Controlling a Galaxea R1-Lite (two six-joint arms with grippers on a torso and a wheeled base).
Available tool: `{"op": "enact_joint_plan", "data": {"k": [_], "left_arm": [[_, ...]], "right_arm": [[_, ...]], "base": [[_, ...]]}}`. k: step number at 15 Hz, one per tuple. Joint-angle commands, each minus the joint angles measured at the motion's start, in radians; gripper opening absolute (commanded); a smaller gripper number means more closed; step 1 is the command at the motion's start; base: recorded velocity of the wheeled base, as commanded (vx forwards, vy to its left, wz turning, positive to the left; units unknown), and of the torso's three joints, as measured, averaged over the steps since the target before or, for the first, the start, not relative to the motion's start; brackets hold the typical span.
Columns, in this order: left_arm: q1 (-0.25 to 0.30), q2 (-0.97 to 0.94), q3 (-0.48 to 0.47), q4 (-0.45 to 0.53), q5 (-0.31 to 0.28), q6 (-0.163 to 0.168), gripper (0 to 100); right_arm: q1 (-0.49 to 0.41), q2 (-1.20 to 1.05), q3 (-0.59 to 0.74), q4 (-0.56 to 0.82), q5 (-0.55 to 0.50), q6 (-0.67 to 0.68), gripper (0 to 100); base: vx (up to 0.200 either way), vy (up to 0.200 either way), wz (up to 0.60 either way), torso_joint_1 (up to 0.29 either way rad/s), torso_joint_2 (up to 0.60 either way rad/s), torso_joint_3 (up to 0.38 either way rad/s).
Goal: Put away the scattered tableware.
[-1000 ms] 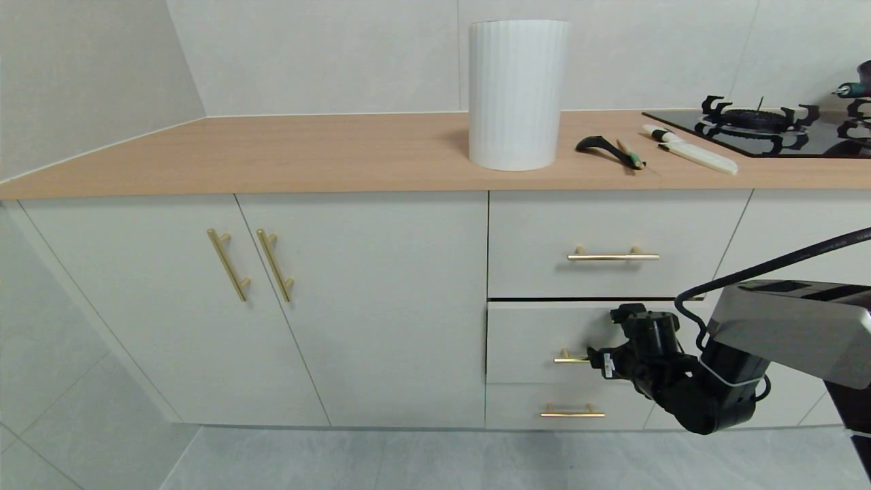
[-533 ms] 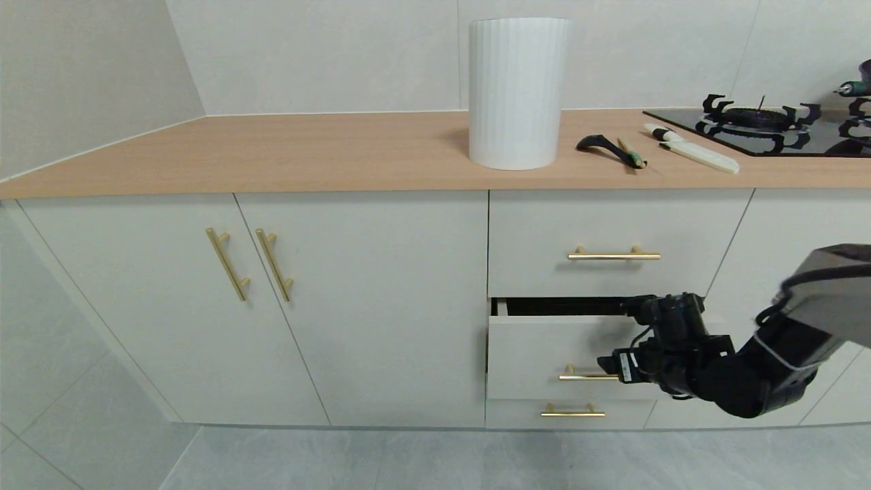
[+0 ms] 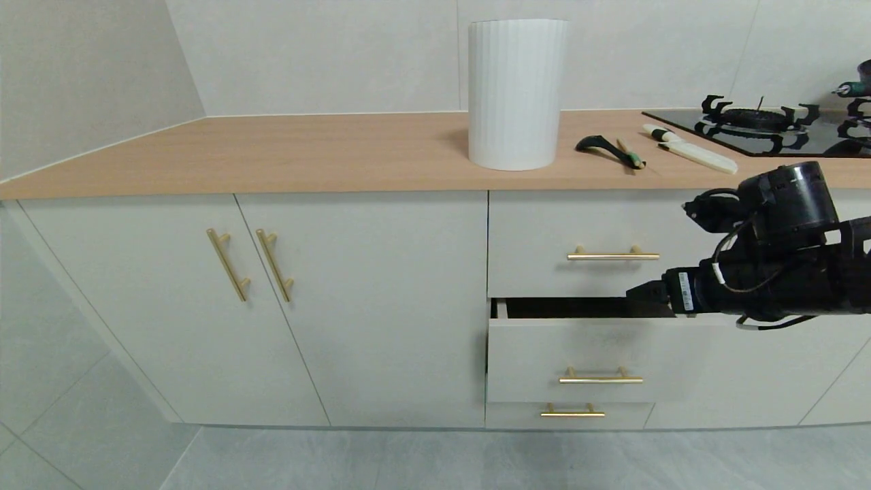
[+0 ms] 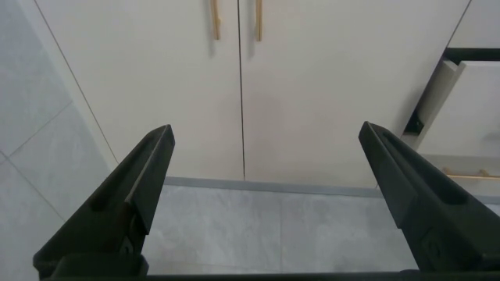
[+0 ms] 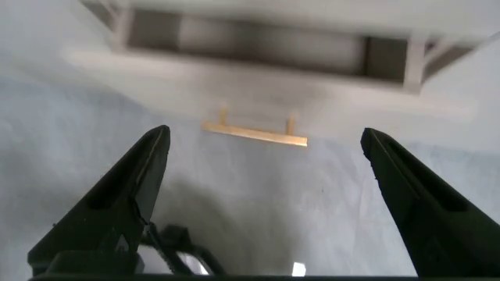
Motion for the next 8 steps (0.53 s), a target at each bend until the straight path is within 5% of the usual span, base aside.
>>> {"op": "enact_joint_plan", "data": {"k": [1,8], "left_arm": [[0.0,0.001,0.0,-0.001,0.0,0.0,100],[0.0,0.001,0.0,-0.001,0.001,0.0,100]], "right_arm": [[-0.018,0.107,-0.095,0.039,0.014,0.001,100],[0.022,0.371,-0.093,-0.202,-0.13,0.001,100]], "base": [[0.0,0.0,0.0,0.0,0.0,0.0],[0.0,0.0,0.0,0.0,0.0,0.0]]}}
